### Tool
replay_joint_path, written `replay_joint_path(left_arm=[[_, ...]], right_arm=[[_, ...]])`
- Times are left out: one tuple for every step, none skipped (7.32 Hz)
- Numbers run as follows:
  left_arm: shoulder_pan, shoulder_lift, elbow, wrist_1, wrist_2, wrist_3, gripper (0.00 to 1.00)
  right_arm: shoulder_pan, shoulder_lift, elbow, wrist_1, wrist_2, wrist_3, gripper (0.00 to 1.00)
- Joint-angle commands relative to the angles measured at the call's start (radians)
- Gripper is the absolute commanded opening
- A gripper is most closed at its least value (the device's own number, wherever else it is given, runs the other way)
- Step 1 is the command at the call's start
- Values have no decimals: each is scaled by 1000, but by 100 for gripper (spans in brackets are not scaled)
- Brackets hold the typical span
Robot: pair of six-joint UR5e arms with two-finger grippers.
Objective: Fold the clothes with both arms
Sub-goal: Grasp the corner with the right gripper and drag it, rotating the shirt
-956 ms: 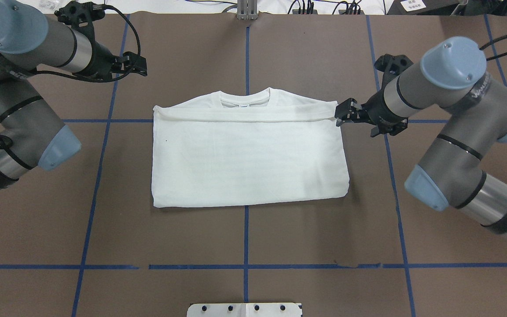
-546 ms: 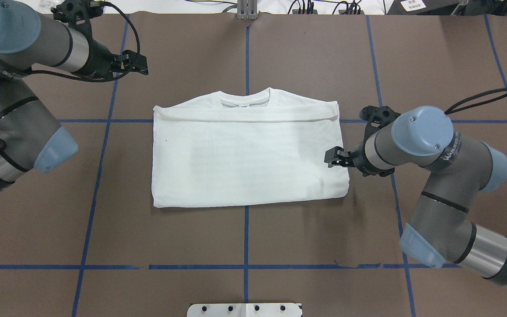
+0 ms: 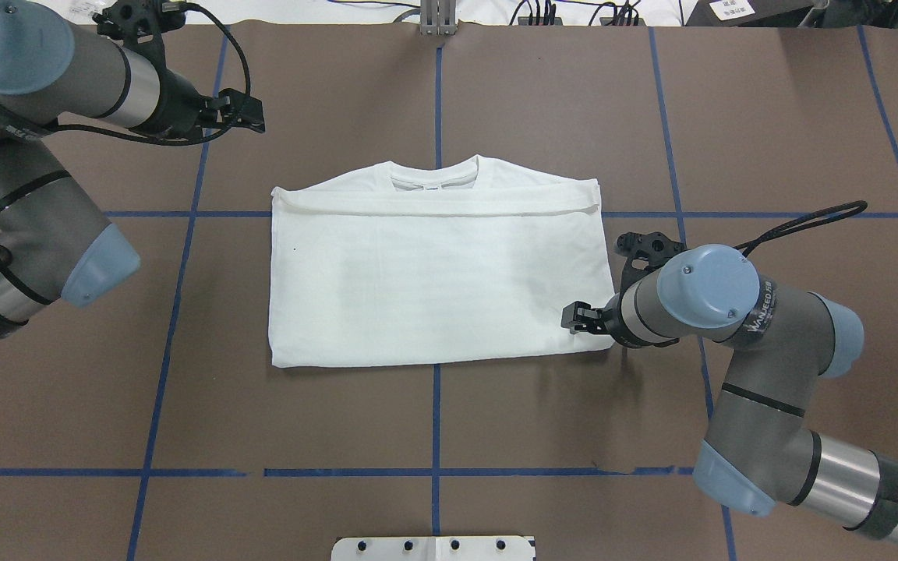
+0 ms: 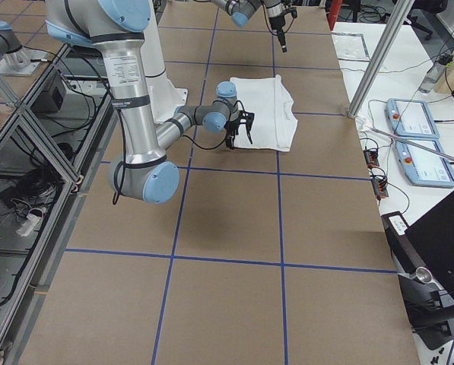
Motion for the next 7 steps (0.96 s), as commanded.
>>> replay_joint_path(left_arm=[[0,0,4,0,1,2,100],[0,0,6,0,3,2,100],[0,0,7,0,4,2,100],[0,0,10,-2,4,2,100],[0,0,10,0,4,2,100],[0,0,12,0,4,2,100],[0,0,12,0,4,1,100]], right_arm=[[1,-1,7,-1,0,1,7],[1,-1,9,-1,0,1,0],[2,-5,12,-1,-1,1,0],[2,-14,15,-1,-3,-1,0],[5,-14,16,-1,-3,-1,0],[7,-49,35,1,-1,-4,0],[7,-96,77,1,-3,-8,0]])
